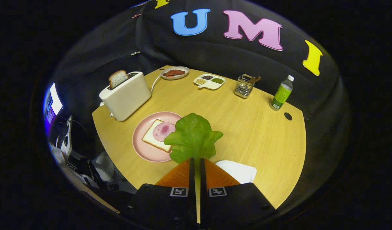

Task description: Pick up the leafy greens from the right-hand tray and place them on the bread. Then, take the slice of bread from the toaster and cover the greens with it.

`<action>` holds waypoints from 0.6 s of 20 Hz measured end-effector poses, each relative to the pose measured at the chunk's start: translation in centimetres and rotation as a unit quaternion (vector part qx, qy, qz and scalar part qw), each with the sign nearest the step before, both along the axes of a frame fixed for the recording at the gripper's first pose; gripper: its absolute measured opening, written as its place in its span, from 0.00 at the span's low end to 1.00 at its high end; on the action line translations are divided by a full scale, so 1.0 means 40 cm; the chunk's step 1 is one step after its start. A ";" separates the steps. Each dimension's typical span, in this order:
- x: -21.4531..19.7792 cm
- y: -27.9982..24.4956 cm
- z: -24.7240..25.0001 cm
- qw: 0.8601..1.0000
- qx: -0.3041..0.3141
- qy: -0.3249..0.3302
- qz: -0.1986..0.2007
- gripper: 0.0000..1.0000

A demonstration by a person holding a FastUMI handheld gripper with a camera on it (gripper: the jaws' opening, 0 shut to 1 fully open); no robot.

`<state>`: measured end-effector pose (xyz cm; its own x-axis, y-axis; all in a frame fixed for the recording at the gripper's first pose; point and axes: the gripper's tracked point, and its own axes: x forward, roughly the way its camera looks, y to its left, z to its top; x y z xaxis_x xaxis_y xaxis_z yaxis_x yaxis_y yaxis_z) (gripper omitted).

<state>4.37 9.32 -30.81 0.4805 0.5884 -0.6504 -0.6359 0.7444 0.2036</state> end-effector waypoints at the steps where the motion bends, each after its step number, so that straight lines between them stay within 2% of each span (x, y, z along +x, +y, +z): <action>1: -0.005 0.031 0.017 1.000 0.006 -0.001 0.005 0.09; 7: -0.007 0.187 0.052 0.999 0.013 -0.008 0.038 0.09; 12: -0.001 0.283 0.035 0.998 -0.005 0.001 0.058 0.09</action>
<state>4.34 20.64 -29.42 0.4083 0.6336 -0.6572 -0.7169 0.6682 0.1988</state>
